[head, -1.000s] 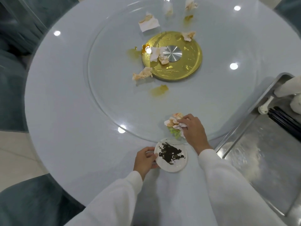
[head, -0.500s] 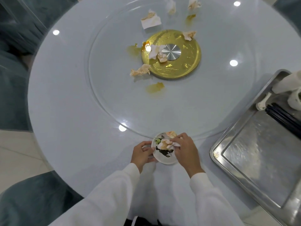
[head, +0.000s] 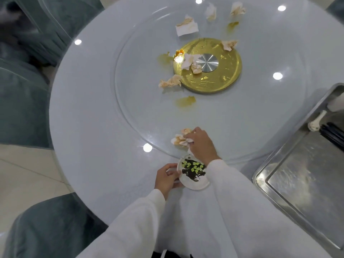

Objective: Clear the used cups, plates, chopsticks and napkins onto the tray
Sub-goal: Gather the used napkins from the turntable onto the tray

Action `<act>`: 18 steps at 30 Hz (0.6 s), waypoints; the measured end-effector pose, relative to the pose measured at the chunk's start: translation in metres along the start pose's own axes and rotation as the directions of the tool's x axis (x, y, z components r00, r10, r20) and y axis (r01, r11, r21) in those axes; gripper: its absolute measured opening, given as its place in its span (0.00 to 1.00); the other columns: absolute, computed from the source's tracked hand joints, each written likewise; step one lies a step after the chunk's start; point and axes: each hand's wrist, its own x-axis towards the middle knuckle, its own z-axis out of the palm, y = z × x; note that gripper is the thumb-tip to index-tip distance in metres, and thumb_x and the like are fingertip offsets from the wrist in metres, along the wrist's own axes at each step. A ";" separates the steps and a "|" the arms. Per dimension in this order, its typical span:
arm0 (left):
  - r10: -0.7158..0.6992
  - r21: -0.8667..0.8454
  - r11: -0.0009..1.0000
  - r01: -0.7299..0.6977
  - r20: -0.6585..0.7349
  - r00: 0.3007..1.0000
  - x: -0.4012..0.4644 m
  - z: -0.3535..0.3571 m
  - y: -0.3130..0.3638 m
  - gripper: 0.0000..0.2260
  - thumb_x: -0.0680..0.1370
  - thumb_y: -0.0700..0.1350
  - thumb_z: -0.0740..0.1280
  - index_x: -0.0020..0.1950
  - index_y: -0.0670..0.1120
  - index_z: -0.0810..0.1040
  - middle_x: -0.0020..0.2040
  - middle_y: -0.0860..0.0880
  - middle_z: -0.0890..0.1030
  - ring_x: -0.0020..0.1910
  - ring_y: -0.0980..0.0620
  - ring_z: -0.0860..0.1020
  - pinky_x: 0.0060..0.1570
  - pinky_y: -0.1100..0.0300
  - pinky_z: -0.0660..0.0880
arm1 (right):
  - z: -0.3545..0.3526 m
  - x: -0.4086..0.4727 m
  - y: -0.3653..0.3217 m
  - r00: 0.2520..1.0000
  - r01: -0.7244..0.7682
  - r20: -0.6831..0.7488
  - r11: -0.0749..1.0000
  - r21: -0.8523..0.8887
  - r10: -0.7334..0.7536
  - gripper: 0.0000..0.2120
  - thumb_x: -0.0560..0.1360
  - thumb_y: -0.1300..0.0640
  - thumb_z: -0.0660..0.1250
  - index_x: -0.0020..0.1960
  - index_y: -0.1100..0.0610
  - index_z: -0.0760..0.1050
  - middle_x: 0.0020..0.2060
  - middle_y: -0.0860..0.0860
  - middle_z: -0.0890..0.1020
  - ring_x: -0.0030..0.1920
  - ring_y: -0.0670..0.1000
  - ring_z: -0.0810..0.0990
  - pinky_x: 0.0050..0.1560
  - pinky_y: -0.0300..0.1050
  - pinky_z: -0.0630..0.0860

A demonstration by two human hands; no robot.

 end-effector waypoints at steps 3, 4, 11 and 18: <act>0.014 -0.013 1.000 -0.014 -0.012 1.000 0.002 -0.004 0.001 0.08 0.81 0.34 0.70 0.58 0.44 0.83 0.48 0.42 0.89 0.44 0.41 0.88 0.40 0.51 0.85 | 0.018 -0.020 0.000 0.999 -0.033 -0.025 0.998 0.062 0.034 0.16 0.81 0.65 0.64 0.63 0.54 0.85 0.61 0.55 0.76 0.61 0.57 0.73 0.59 0.51 0.75; 0.017 -0.017 1.000 -0.017 -0.013 1.000 0.004 -0.005 0.002 0.08 0.81 0.34 0.70 0.57 0.44 0.83 0.47 0.42 0.88 0.44 0.41 0.88 0.40 0.51 0.85 | 0.020 -0.026 0.001 0.999 -0.031 -0.021 0.997 0.074 0.032 0.16 0.81 0.65 0.65 0.62 0.54 0.85 0.61 0.55 0.76 0.61 0.57 0.73 0.59 0.51 0.75; 0.018 -0.026 1.000 -0.018 -0.017 1.000 0.005 -0.011 0.004 0.08 0.80 0.33 0.71 0.55 0.44 0.84 0.47 0.40 0.88 0.44 0.39 0.88 0.40 0.50 0.85 | 0.021 -0.056 0.018 0.998 -0.008 0.069 0.999 0.051 0.005 0.18 0.78 0.69 0.64 0.59 0.56 0.86 0.57 0.57 0.77 0.58 0.58 0.73 0.60 0.47 0.72; 0.012 0.024 1.000 -0.011 -0.019 1.000 -0.002 -0.025 -0.004 0.08 0.81 0.32 0.70 0.56 0.43 0.83 0.48 0.39 0.87 0.44 0.41 0.88 0.42 0.48 0.86 | 0.005 -0.043 0.025 0.972 -0.151 -0.140 0.961 0.232 0.187 0.14 0.82 0.62 0.66 0.65 0.55 0.82 0.49 0.49 0.72 0.47 0.51 0.76 0.53 0.44 0.75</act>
